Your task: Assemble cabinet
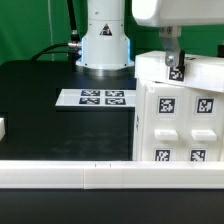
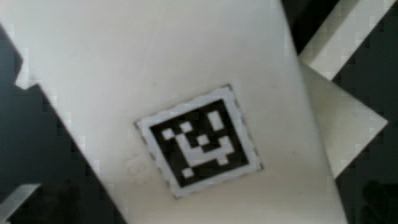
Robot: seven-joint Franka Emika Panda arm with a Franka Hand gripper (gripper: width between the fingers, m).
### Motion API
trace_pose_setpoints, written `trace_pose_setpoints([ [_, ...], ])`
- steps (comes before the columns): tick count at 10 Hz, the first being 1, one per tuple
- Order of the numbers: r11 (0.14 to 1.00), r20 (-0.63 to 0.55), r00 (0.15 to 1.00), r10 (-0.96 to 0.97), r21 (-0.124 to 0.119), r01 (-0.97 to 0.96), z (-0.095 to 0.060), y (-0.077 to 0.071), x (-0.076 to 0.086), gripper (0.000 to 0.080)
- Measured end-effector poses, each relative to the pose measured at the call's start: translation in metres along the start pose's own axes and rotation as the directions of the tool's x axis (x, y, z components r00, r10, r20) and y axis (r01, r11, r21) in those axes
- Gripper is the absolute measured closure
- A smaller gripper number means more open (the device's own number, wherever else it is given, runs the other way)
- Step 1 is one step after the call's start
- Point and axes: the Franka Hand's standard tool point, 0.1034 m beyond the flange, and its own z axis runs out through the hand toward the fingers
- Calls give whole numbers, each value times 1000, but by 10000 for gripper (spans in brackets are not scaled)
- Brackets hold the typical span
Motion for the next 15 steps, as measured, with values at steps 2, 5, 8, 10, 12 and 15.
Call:
trace_pose_setpoints([
  [2, 1000, 1, 1000, 7, 0, -7, 0, 2, -1, 99],
  [5, 1000, 0, 1000, 10, -1, -10, 0, 4, -2, 243],
  [8, 999, 0, 999, 46, -1, -46, 0, 5, -2, 243],
  [10, 990, 0, 990, 140, -1, -140, 0, 5, -2, 243],
  [12, 943, 0, 943, 332, -2, -332, 0, 6, -3, 242],
  [15, 804, -5, 804, 595, -4, -595, -1, 11, -4, 242],
])
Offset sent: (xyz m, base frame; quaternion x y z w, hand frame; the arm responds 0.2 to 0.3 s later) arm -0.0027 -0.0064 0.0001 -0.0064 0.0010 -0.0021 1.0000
